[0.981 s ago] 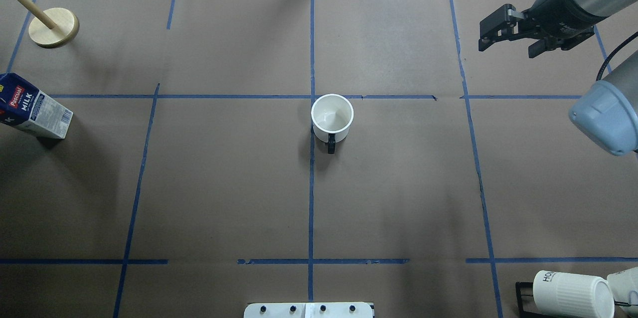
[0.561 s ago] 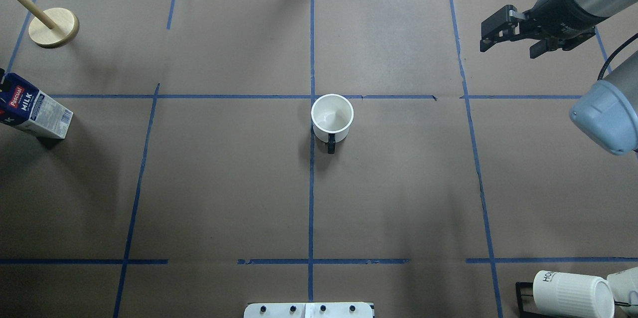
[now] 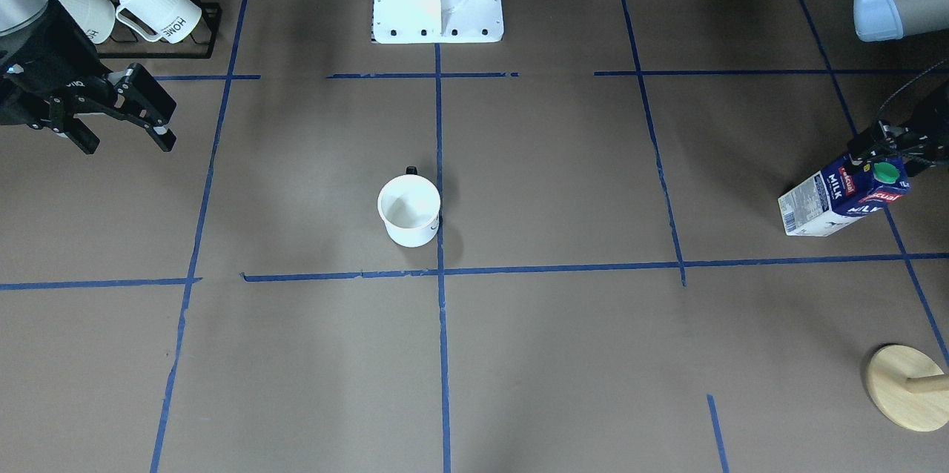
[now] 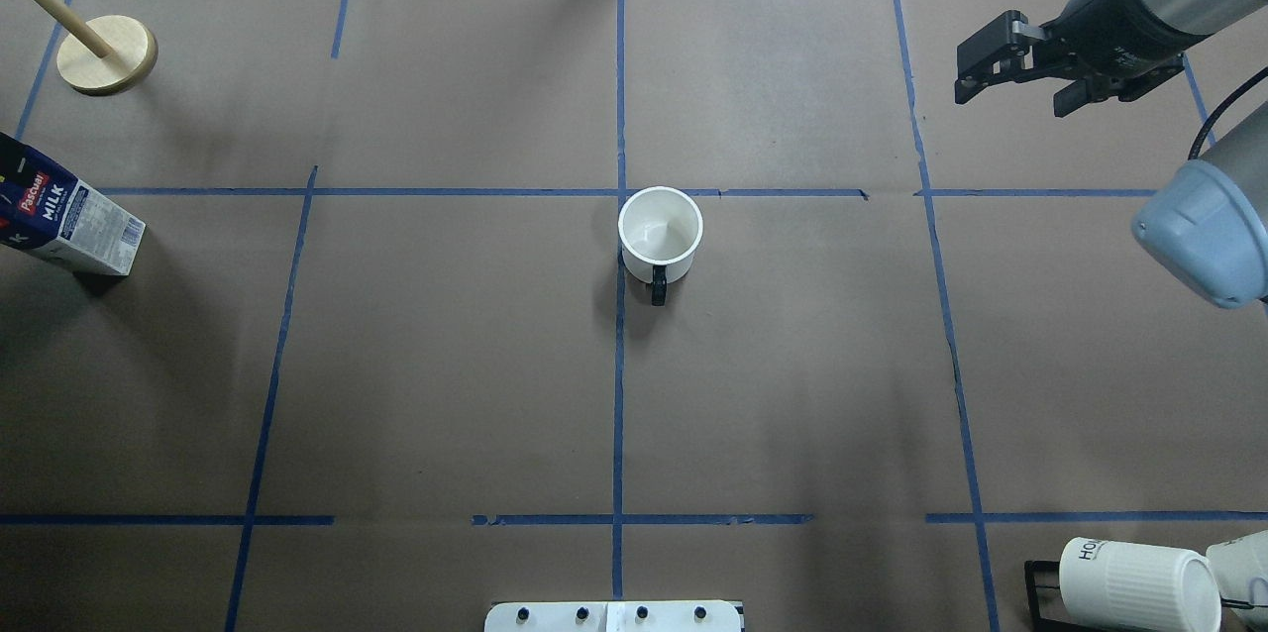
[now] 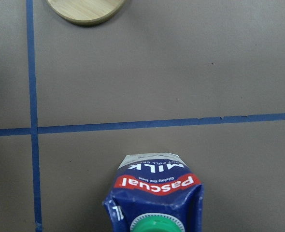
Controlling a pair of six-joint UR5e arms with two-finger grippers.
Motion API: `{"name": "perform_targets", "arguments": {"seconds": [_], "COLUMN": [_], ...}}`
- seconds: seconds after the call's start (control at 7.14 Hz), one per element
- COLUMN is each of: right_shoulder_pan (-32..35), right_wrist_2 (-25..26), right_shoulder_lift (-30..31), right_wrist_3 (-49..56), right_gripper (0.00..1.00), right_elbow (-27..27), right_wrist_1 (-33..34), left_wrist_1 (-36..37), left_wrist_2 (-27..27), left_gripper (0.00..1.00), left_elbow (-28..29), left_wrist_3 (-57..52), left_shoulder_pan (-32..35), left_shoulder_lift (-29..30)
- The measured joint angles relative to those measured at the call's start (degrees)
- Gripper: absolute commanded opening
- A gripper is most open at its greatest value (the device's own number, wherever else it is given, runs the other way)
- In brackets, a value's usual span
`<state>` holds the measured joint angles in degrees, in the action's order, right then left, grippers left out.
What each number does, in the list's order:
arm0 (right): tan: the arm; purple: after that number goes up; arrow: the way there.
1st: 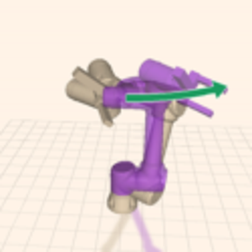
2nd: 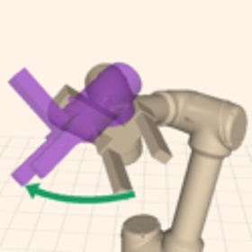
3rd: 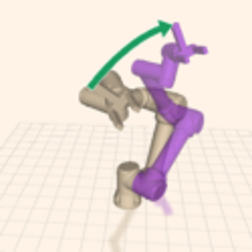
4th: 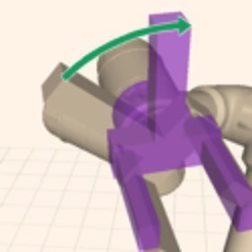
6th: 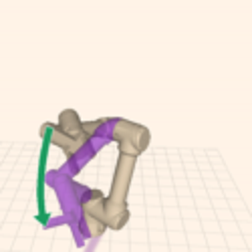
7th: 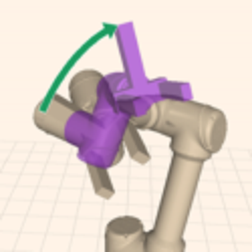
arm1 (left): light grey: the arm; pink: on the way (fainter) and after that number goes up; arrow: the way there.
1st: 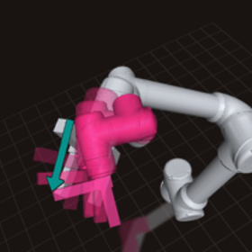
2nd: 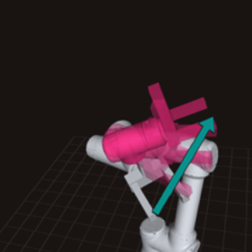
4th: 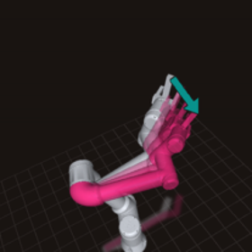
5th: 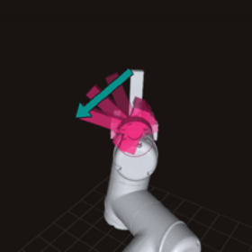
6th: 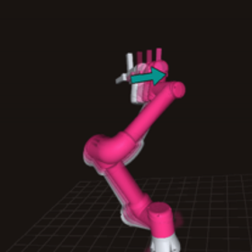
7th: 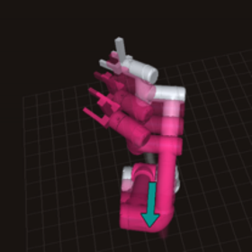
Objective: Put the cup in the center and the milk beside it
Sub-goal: 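Reach the left gripper to the milk carton and grasp its top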
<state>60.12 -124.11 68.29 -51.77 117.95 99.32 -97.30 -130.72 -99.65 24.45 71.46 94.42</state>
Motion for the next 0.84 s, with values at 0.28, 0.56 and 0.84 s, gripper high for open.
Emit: {"name": "perform_targets", "arguments": {"seconds": [0.28, 0.56, 0.84], "right_shoulder_pan": [-0.01, -0.06, -0.02], "right_wrist_2": [0.23, 0.32, 0.28], "right_shoulder_lift": [0.0, -0.08, -0.12], "right_wrist_3": [0.0, 0.0, 0.0], "right_gripper": [1.0, 1.0, 1.0], "right_elbow": [-0.26, -0.4, -0.44], "right_wrist_1": [0.0, 0.0, 0.0], "left_wrist_1": [-0.01, -0.05, 0.66], "left_wrist_2": [0.14, 1.06, 1.35], "left_gripper": [0.27, 0.07, 0.06], "left_elbow": [0.17, -0.13, -2.77], "left_wrist_3": [-0.2, -0.38, -0.31], "left_shoulder_pan": [-0.15, -0.17, 0.14], "left_shoulder_lift": [0.05, -0.07, -0.23]}}
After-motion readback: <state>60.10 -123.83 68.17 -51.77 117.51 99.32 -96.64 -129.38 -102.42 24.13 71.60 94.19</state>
